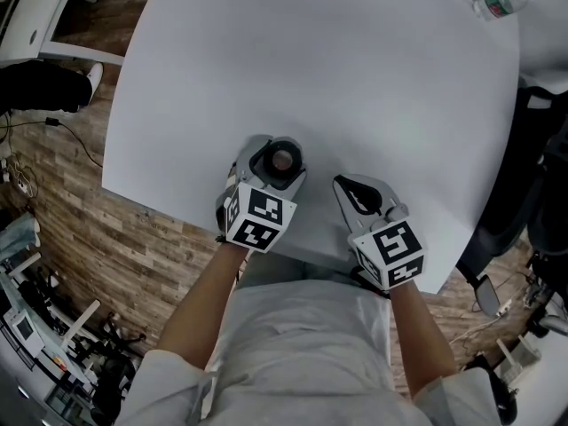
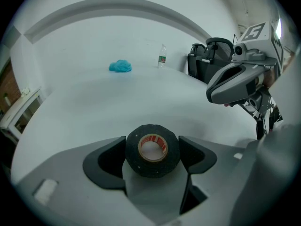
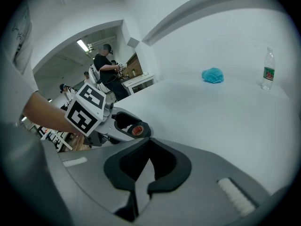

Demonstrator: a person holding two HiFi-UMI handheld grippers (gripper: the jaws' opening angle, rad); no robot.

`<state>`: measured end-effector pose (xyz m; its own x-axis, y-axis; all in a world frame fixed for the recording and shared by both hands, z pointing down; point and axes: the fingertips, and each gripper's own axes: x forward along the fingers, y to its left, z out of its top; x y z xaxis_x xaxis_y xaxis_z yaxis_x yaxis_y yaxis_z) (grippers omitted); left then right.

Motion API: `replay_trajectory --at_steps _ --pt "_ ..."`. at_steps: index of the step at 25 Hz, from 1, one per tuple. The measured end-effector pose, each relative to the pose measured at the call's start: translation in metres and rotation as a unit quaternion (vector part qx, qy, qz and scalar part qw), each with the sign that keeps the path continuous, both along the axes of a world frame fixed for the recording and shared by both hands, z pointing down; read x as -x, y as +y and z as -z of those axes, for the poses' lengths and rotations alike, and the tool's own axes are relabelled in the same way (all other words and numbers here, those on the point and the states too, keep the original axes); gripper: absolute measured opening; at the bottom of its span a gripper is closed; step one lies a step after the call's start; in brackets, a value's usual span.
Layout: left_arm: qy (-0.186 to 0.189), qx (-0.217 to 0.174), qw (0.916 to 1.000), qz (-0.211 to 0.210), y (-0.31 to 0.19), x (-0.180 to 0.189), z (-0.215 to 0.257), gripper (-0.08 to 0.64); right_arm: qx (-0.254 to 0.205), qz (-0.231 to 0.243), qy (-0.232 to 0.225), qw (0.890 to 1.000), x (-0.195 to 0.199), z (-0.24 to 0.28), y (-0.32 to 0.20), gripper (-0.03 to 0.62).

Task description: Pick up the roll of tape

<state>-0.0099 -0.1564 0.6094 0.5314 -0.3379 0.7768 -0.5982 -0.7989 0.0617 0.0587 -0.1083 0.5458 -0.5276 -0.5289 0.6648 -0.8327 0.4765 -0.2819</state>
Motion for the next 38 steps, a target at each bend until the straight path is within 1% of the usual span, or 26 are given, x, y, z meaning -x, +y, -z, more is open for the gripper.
replay_trajectory --at_steps 13,26,33,38 --pt "0.006 -0.016 0.9998 0.008 0.008 0.002 0.026 0.37 -0.026 0.007 0.001 1.0 0.001 0.023 0.003 0.006" --pt "0.018 -0.03 0.9992 0.017 0.031 0.003 0.053 0.37 -0.045 0.013 0.008 0.999 -0.004 0.043 0.023 0.006" --pt "0.024 -0.037 0.9989 0.017 0.044 0.005 0.069 0.37 -0.057 0.011 0.007 0.998 -0.004 0.056 0.031 0.006" --pt "0.025 -0.047 0.9985 0.013 0.051 0.007 0.082 0.37 -0.068 0.014 0.003 0.998 0.004 0.068 0.032 0.006"
